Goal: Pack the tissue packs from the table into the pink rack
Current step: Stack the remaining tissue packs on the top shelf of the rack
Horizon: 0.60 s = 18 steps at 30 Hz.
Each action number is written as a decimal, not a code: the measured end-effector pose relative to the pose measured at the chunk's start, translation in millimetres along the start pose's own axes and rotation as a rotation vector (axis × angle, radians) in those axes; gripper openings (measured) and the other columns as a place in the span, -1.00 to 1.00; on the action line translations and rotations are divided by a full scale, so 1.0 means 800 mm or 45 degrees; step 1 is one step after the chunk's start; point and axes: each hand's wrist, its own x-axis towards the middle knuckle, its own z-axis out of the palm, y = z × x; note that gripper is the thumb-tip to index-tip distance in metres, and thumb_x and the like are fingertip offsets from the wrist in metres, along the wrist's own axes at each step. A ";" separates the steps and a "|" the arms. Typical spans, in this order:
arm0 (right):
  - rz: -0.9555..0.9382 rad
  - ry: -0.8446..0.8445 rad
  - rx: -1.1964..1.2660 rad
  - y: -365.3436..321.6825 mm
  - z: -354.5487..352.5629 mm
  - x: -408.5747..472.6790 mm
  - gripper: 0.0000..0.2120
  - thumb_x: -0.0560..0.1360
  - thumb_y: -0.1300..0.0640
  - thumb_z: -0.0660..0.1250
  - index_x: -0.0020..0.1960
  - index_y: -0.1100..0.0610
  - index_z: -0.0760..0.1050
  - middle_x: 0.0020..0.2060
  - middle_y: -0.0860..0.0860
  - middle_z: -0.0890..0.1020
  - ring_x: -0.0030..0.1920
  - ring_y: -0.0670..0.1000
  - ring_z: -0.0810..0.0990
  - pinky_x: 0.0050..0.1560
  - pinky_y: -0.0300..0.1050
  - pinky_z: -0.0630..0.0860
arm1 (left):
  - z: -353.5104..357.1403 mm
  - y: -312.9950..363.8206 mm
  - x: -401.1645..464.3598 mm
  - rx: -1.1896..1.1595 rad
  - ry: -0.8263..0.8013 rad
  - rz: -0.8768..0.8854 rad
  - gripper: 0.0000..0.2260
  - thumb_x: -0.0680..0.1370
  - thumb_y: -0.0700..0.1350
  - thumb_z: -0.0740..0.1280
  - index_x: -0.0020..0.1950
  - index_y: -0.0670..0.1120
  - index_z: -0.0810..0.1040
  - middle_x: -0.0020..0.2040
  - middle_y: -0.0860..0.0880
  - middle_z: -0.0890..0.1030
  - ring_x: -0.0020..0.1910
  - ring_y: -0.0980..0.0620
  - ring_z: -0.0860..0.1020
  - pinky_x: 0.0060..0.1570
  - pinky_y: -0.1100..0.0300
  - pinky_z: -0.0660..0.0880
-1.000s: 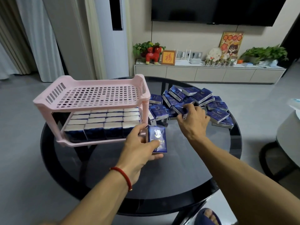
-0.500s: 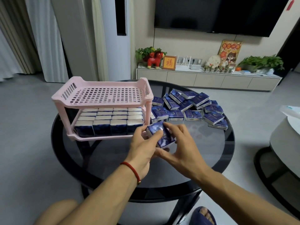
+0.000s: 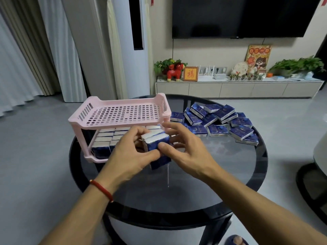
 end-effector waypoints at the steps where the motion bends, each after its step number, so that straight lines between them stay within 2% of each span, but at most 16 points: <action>1: -0.008 0.084 -0.008 0.000 0.002 0.004 -0.61 0.57 0.01 0.42 0.38 -0.04 0.47 0.13 -0.11 0.63 0.05 -0.13 0.64 0.03 -0.21 0.61 | -0.005 0.002 0.001 0.017 0.037 0.009 -0.55 0.18 0.09 0.55 0.02 0.14 0.52 0.01 0.12 0.72 -0.02 0.12 0.70 0.06 0.06 0.64; 3: 0.061 0.319 -0.062 0.007 0.008 0.017 -0.66 0.59 -0.05 0.39 0.33 -0.02 0.47 0.11 -0.12 0.61 0.03 -0.17 0.61 0.02 -0.16 0.63 | -0.013 0.008 0.002 0.083 0.114 0.041 -0.57 0.21 0.05 0.55 0.01 0.14 0.51 0.00 0.11 0.71 -0.03 0.09 0.69 -0.01 0.07 0.65; 5: 0.201 0.439 -0.130 0.020 0.014 0.032 -0.56 0.58 -0.20 0.33 0.36 -0.01 0.41 0.15 -0.11 0.57 0.09 -0.15 0.58 0.11 -0.05 0.61 | -0.022 0.016 0.005 0.079 0.175 0.080 -0.59 0.26 -0.02 0.54 0.05 0.15 0.51 0.06 0.09 0.69 0.00 0.06 0.69 -0.07 0.11 0.65; 7: 0.299 0.377 -0.210 0.033 0.019 0.046 -0.46 0.57 -0.27 0.30 0.41 0.01 0.36 0.19 -0.05 0.57 0.14 -0.05 0.58 0.18 0.05 0.58 | -0.036 0.025 0.014 0.054 0.213 0.135 -0.56 0.32 -0.13 0.60 0.11 0.15 0.54 0.09 0.06 0.70 -0.01 0.08 0.70 -0.11 0.19 0.64; 10: 0.306 0.217 -0.341 0.043 0.029 0.061 -0.61 0.59 -0.11 0.32 0.35 0.00 0.41 0.16 -0.01 0.64 0.10 0.03 0.63 0.12 0.15 0.61 | -0.058 0.038 0.038 0.109 0.230 0.251 -0.57 0.46 -0.29 0.54 0.22 0.09 0.59 0.08 0.08 0.71 0.02 0.15 0.69 -0.03 0.24 0.62; 12: 0.286 0.191 -0.411 0.045 0.037 0.066 -0.75 0.62 0.00 0.29 0.26 0.04 0.44 0.10 0.04 0.67 0.04 0.11 0.64 0.07 0.19 0.60 | -0.070 0.043 0.063 0.163 0.221 0.290 -0.57 0.48 -0.31 0.51 0.25 0.06 0.59 0.11 0.10 0.69 0.06 0.18 0.66 0.02 0.31 0.57; 15: 0.293 0.169 -0.446 0.043 0.040 0.071 -0.82 0.66 0.06 0.23 0.21 0.11 0.44 0.07 0.13 0.68 0.02 0.21 0.62 0.04 0.23 0.57 | -0.083 0.041 0.106 0.265 0.203 0.276 -0.57 0.48 -0.33 0.51 0.27 -0.01 0.55 0.15 0.05 0.66 0.09 0.12 0.63 -0.03 0.46 0.50; 18: 0.286 0.117 -0.464 0.045 0.036 0.073 -0.86 0.66 0.10 0.20 0.17 0.12 0.43 0.06 0.15 0.68 0.01 0.24 0.61 0.03 0.23 0.56 | -0.084 0.040 0.144 0.330 0.183 0.202 -0.55 0.49 -0.34 0.50 0.33 -0.09 0.52 0.18 -0.03 0.63 0.10 0.02 0.62 -0.01 0.38 0.52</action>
